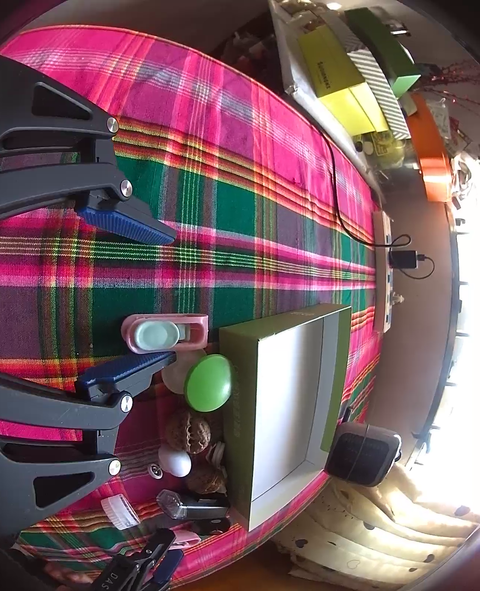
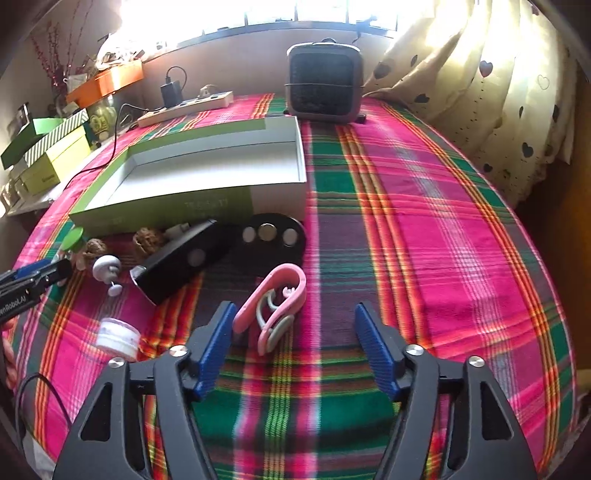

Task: Organize objects
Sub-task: 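Close the right tool on the pink clip while the left tool grasps the pink holder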

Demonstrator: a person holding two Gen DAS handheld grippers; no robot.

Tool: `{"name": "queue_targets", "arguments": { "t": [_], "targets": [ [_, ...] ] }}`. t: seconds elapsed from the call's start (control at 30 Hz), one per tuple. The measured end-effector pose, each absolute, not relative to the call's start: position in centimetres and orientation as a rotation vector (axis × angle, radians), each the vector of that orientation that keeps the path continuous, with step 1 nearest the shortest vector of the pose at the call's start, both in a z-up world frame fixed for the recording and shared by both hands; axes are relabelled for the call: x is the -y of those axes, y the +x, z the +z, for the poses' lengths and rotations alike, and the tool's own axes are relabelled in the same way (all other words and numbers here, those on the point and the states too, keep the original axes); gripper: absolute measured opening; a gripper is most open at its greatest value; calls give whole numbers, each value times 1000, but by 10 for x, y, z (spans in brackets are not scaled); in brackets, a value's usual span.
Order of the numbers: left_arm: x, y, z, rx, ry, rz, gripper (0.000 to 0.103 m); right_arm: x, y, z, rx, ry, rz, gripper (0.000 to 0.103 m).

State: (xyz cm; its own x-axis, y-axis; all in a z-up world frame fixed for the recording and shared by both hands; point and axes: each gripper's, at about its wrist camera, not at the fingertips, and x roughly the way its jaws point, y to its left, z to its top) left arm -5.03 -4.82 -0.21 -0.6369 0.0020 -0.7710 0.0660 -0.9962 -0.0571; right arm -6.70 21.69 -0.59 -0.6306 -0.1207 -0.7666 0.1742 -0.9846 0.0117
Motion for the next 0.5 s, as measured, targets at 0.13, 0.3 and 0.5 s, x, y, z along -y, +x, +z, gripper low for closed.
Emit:
{"name": "queue_targets", "arguments": {
  "t": [0.13, 0.3, 0.5],
  "targets": [
    [49, -53, -2, -123, 1321, -2799, 56, -219, -68, -6, -104, 1256, -2708, 57],
    [48, -56, -2, -109, 1321, -2786, 56, -221, -70, -6, -103, 1249, -2716, 44],
    [52, -56, -1, -129, 1310, -2768, 44, -222, -73, -5, -105, 1249, -2715, 33]
  ]
}}
